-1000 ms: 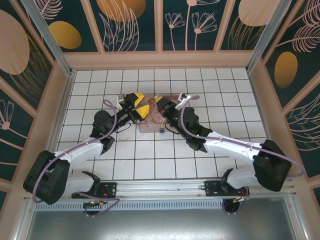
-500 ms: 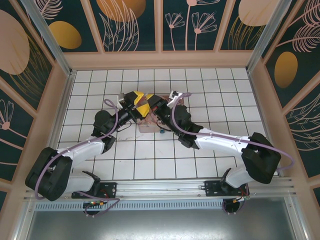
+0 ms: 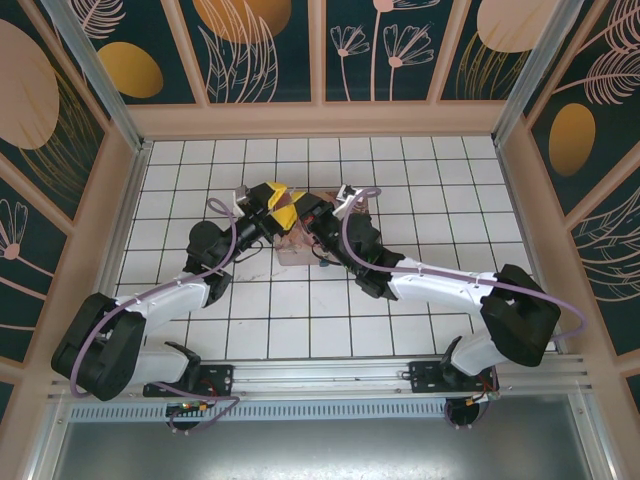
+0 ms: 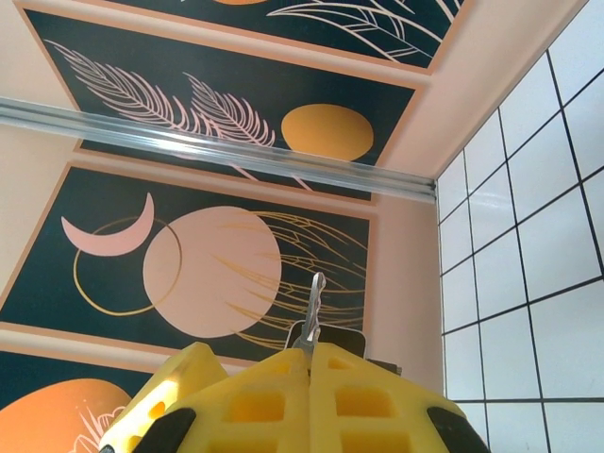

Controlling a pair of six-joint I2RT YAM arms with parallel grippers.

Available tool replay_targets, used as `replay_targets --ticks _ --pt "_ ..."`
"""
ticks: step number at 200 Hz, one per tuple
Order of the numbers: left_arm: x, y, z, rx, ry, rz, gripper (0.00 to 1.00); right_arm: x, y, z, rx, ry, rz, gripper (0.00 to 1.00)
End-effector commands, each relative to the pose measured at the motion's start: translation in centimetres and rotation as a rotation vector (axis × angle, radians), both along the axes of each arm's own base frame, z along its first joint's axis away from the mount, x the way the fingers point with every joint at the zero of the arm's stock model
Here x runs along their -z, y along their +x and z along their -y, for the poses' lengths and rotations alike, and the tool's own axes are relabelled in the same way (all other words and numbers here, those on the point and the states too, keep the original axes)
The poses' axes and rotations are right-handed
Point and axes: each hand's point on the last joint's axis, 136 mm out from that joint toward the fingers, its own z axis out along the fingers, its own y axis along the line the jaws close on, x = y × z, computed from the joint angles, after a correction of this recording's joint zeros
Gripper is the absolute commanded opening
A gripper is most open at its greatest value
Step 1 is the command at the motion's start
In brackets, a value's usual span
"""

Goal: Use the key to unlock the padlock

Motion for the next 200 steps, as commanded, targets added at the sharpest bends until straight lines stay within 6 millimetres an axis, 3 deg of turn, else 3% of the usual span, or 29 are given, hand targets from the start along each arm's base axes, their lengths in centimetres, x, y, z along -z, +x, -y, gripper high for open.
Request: replay_targets --ticks 1,200 --pt "-1.5 -0.6 -0.2 -0.005 -0.034 0.052 0.61 -1.3 -0.3 1.0 0.029 0.047 0.014 0.0" --pt "-0.3 -0.6 -0.7 -0.039 0.016 0.031 0.38 -1.1 -0.2 1.3 0.041 0.048 0.011 0.0"
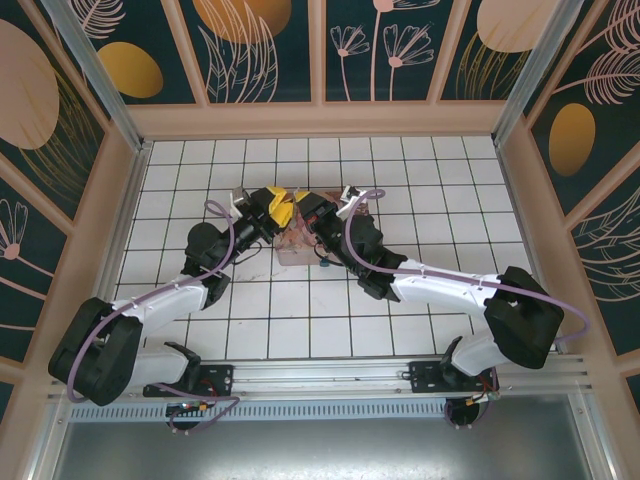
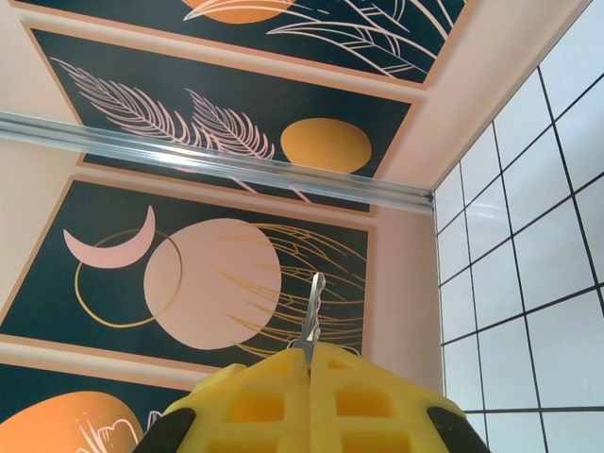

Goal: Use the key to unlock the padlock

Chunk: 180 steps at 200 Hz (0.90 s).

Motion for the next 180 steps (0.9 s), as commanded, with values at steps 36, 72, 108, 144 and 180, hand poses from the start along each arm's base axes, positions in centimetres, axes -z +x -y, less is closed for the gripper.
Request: replay_targets --ticks 36,72,108,144,180 --pt "-0.2 -0.5 -0.2 -0.014 0.01 0.024 0.35 -1.0 -0.2 0.5 0.014 0.043 0.013 0.0" --pt "-0.1 -0.5 -0.3 -0.021 0.02 0.023 0.28 -1.0 -0.2 0.5 0.013 0.044 0.013 0.0" --pt "0.1 -0.5 -0.5 -0.029 0.026 0.019 0.19 -0.9 -0.2 0.4 0.012 0.042 0.009 0.0" --pt "0.1 -0.3 -0.4 -0.029 0.032 0.019 0.07 -0.8 -0.1 0.3 0.013 0.04 0.007 0.0" --pt "0.8 -0.1 -0.1 -0.032 0.079 0.032 0.0 -0.1 -0.1 1.8 0.065 0.023 -0.014 0.13"
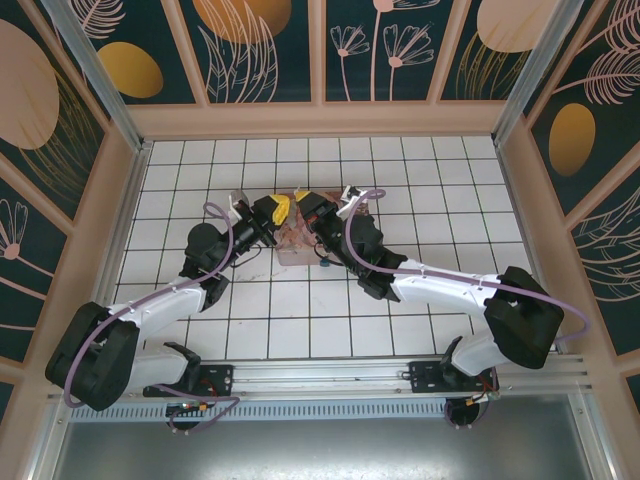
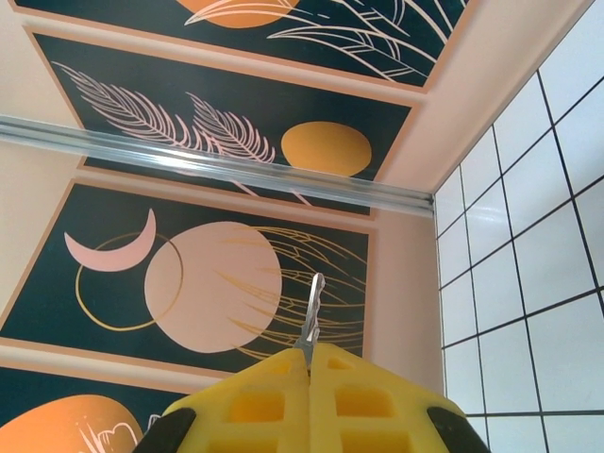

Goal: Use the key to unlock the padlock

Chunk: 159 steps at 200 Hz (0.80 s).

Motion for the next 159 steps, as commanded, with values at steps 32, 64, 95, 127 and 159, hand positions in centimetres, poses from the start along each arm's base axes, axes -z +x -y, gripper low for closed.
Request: replay_targets --ticks 32,64,95,127,159 --pt "1.3 1.0 1.0 -0.029 0.313 0.151 0.0 2.0 -0.8 7.1 0.198 -0.108 -0.05 0.37" --pt "3.2 1.2 1.2 -0.013 0.547 0.243 0.0 4.3 -1.8 11.2 0.208 -0.243 -0.058 0.42" --pt "4.3 1.4 1.6 0.03 0.743 0.355 0.0 6.1 -1.9 13.3 0.131 -0.32 -0.029 0.55" --pt "4.9 1.2 2.4 0.095 0.851 0.497 0.0 5.8 -2.2 13.0 0.007 -0.341 0.101 0.57" --pt "5.0 0.6 3.5 0.171 0.893 0.634 0.0 4.0 -3.0 11.3 -0.117 -0.369 0.268 0.54"
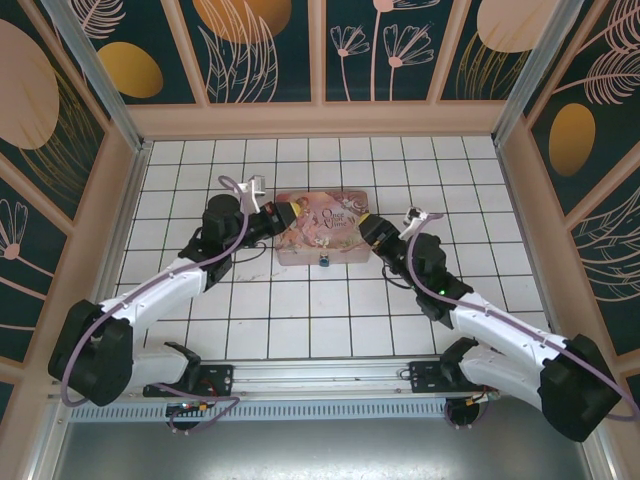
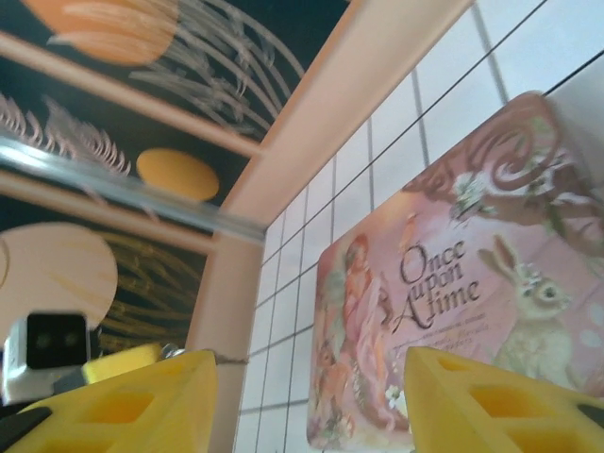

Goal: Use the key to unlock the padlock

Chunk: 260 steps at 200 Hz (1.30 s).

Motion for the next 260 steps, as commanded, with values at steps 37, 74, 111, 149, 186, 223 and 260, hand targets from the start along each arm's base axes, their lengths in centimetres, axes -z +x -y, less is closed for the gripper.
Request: replay_targets --ticks 37,74,111,149,186,223,260 --pt "-0.9 -1.6 2.4 0.228 0.062 0.177 0.0 -5.4 -2.1 -4.7 -0.33 -0.007 0.314 0.51" --pt "-1.5 -2.8 3.1 0.314 0.024 0.195 0.0 -5.8 -2.2 -6.7 -0.431 -0.002 0.369 0.49" --pt "-1.6 -3.7 3.5 0.36 -0.016 0.184 0.0 -5.4 -1.6 -7.9 -0.472 0.019 0.379 0.46" --pt "-1.7 -3.9 3.5 0.368 -0.044 0.174 0.0 -4.7 -1.4 -8.9 -0.509 0.048 0.367 0.43" --pt "-1.6 -3.8 3.6 0.37 -0.055 0.167 0.0 -4.4 -1.3 -9.0 -0.51 0.06 0.364 0.4" --pt "-1.3 -3.7 3.7 0.37 -0.058 0.158 0.0 -4.3 -1.3 -9.2 -0.525 0.065 0.365 0.35" --pt "-1.1 -3.5 3.9 0.372 -0.062 0.152 0.0 -3.9 -1.3 -9.4 -0.533 0.07 0.358 0.27"
